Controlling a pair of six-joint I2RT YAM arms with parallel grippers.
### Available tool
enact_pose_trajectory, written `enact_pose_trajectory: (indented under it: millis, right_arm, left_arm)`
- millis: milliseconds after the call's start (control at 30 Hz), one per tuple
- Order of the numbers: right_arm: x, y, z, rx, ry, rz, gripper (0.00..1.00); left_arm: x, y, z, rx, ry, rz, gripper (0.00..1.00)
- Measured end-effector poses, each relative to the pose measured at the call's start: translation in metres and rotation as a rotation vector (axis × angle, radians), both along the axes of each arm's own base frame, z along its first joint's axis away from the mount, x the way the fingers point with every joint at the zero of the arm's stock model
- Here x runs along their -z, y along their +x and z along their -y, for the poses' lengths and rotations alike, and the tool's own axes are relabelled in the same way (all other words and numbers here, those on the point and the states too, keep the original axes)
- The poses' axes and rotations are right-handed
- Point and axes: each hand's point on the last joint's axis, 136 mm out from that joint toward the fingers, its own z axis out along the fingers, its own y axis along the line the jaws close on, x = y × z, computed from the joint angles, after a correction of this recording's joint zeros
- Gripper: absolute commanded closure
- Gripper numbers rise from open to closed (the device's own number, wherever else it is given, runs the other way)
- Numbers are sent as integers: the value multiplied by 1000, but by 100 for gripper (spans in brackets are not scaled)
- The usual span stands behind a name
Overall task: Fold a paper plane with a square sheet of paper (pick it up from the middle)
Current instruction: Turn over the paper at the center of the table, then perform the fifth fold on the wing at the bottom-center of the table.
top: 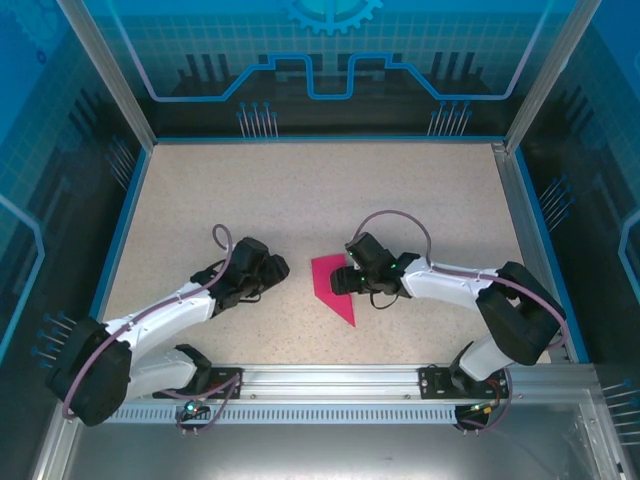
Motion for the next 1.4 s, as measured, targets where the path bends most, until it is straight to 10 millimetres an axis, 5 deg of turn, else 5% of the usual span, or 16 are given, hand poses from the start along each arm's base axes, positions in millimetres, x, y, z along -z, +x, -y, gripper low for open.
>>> enact_pose_trajectory:
  millis: [700,900,1233,1400]
  right_arm:
    - [-5,-13,-34,-102,138,-12,43]
    - [7,-24,-28,-73,130,-56,53]
    - [5,-30,-21,15,165,-108,71]
    - [7,-33,-12,54,141,-137,60]
  left_arm:
    - [-6,7,17,57,-64,30,37]
    - [-5,6,25,87,-93,20,36]
    - [32,-3,43,178,-97,-136,38]
    - [41,-8,48,201,-114,-180,38]
